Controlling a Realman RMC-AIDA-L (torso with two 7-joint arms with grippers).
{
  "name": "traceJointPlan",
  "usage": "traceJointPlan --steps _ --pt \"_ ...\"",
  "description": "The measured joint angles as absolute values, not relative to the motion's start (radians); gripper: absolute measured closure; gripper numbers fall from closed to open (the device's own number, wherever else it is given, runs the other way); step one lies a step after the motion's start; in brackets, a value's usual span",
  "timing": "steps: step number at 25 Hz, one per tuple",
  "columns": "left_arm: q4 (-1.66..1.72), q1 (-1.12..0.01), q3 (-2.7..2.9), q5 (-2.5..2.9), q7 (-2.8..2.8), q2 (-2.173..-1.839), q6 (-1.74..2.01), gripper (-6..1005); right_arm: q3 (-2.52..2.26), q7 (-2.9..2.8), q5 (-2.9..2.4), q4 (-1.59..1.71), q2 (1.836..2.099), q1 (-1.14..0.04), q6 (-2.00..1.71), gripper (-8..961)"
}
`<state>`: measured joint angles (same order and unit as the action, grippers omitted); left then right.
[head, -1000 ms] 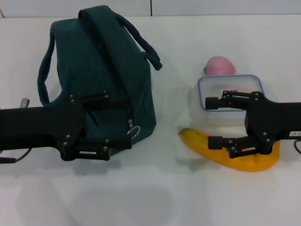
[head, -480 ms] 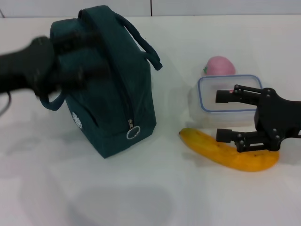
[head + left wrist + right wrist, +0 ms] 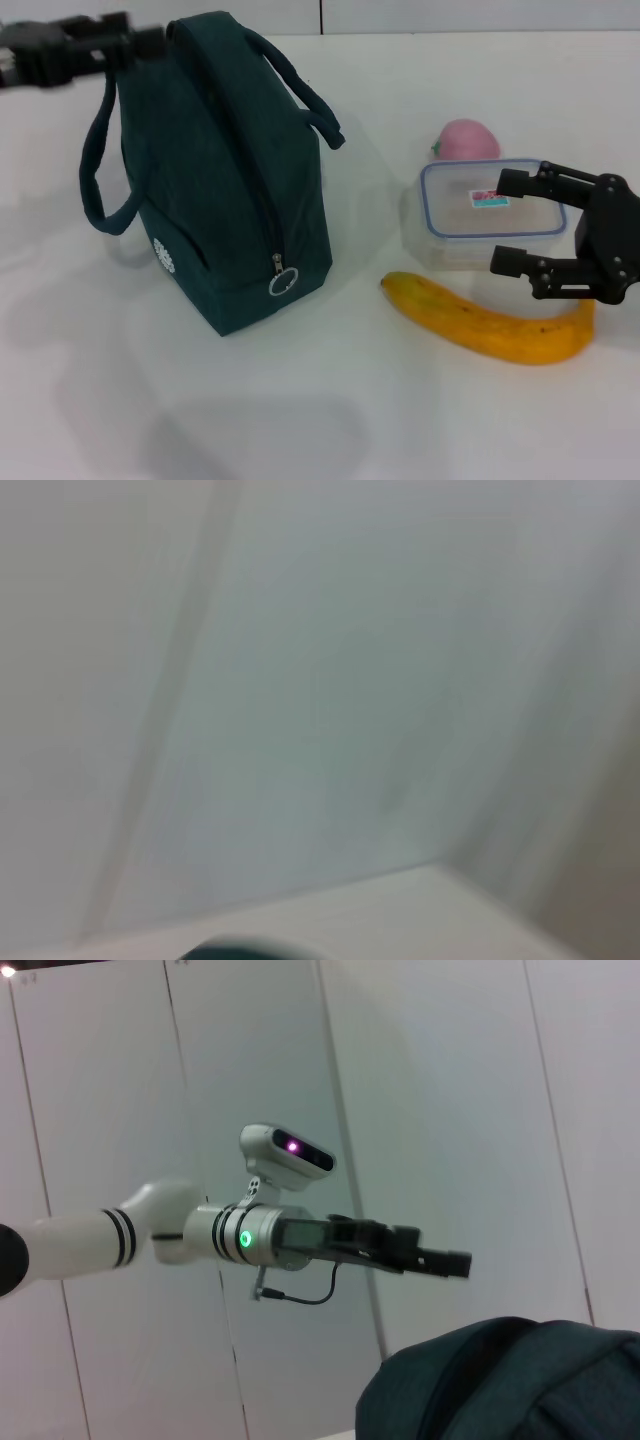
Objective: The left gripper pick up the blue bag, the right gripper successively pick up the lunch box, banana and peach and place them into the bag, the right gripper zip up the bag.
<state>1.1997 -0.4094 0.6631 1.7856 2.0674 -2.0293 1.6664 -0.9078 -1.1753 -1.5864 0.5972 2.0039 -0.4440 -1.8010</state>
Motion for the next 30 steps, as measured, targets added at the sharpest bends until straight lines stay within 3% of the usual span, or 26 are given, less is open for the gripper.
traceJointPlan --steps 10,14,16,20,30 --pt "1.563 -0.425 0.722 2.077 2.636 -2.016 1.697 209 -0.907 -1.162 -1.584 0.595 2.002 -0.44 -1.781 79" --pt "1.578 -0.423 0.778 2.109 2.704 -2.029 1.698 215 -0.906 -1.158 -1.584 0.594 2.002 -0.44 -1.778 79" --pt "1.559 -0.44 0.79 2.168 2.705 -2.057 1.695 219 -0.906 -1.158 -1.583 0.594 2.002 -0.44 -1.778 78" --pt "1.545 -0.455 0.804 2.242 2.702 -2.077 1.693 225 -0.907 -1.157 -1.581 0.594 2.002 -0.44 -1.776 78" --pt "1.488 -0.469 0.838 2.291 2.703 -2.082 1.672 241 -0.907 -1.157 -1.581 0.595 2.002 -0.44 -1.775 79"
